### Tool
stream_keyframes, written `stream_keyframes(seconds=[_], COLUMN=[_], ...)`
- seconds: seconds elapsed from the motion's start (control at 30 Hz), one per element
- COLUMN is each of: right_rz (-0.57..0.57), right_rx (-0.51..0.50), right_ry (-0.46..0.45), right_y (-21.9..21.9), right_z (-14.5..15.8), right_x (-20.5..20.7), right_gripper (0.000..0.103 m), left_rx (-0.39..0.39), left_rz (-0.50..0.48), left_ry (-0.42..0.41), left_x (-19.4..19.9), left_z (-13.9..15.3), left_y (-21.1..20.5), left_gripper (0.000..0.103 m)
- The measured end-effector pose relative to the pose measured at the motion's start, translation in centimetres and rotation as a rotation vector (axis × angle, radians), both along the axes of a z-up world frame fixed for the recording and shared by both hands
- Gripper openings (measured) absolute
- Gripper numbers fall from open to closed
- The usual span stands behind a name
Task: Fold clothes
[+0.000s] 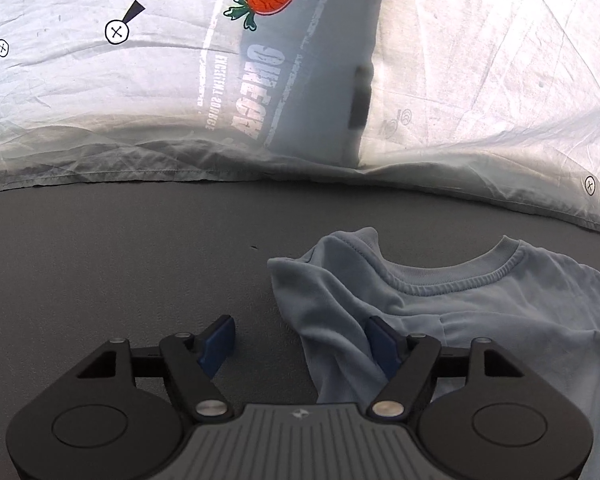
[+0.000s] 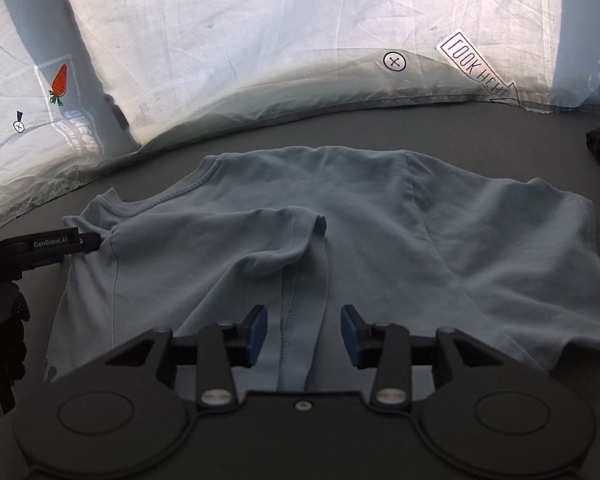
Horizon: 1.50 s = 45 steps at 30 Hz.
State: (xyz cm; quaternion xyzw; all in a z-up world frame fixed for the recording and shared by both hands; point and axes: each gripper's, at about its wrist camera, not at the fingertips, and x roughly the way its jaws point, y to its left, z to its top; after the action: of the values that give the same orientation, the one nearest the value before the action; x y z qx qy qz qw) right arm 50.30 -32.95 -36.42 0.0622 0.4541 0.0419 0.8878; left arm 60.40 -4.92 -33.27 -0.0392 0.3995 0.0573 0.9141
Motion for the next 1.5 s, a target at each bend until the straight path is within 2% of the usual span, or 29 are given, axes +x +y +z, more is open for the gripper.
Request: stream_keyframes(seconds=[0.13, 0.23, 0.37, 0.47, 0.57, 0.7, 0.83, 0.93, 1.0, 1.03, 1.13, 1.37, 1.47, 1.5], right_rz=[0.022, -0.01, -0.051, -0.071, -0.08, -0.136, -0.166, -0.193, -0.209, -0.215, -0.222, -0.17, -0.158, -0.154], right_rx=[-0.151, -0.126, -0.117, -0.093, -0.083, -0.063, -0.07, -0.078, -0.074, -0.073, -0.069, -0.054, -0.043, -0.044], right_ry=[-0.035, -0.032, -0.021, -0.007, -0.001, 0.007, 0.013, 0.025, 0.032, 0.033, 0.036, 0.058, 0.065, 0.064], right_y=[1.1, 0.2, -1.4, -2.9, -4.0, -5.9, -7.1, -8.1, -8.6, -8.9, -9.3, -8.3, -7.9, -7.8], right_z=[-0.1, 1.1, 2.7, 3.5, 3.9, 3.9, 3.3, 2.8, 2.6, 2.6, 2.6, 1.6, 1.2, 1.2], right_x=[-2.2, -4.0, -8.3, -12.1, -16.5, -22.2, -27.0, -29.8, -31.2, -31.9, -33.8, -36.5, -37.2, -37.4], right_gripper=[0.039, 0.04, 0.044, 0.045, 0.045, 0.048, 0.052, 0.054, 0.054, 0.054, 0.054, 0.054, 0.055, 0.055], left_rx=[-0.012, 0.004, 0.049, 0.076, 0.053, 0.021, 0.029, 0.072, 0.084, 0.076, -0.044, -0.109, -0.139, -0.143], left_rz=[0.041, 0.048, 0.031, -0.011, -0.052, -0.059, -0.097, -0.148, -0.15, -0.149, -0.132, -0.033, -0.041, -0.046], left_ry=[0.017, 0.006, 0.009, 0.023, 0.072, 0.156, 0.204, 0.246, 0.24, 0.242, 0.288, 0.273, 0.263, 0.257], left_x=[-0.4, -2.8, -8.8, -15.0, -20.8, -27.6, -33.5, -37.5, -39.6, -40.6, -42.7, -46.3, -47.2, -47.5], left_z=[1.3, 2.8, 4.9, 5.9, 5.6, 4.0, 2.6, 1.2, 1.0, 1.0, 1.2, 1.4, 1.5, 1.7], left_y=[0.1, 0.0, -0.9, -1.6, -2.2, -2.9, -4.5, -6.1, -6.4, -6.4, -5.3, -3.7, -3.6, -3.6], left_gripper=[0.074, 0.077, 0.081, 0.085, 0.087, 0.087, 0.087, 0.087, 0.09, 0.09, 0.09, 0.09, 0.081, 0.07])
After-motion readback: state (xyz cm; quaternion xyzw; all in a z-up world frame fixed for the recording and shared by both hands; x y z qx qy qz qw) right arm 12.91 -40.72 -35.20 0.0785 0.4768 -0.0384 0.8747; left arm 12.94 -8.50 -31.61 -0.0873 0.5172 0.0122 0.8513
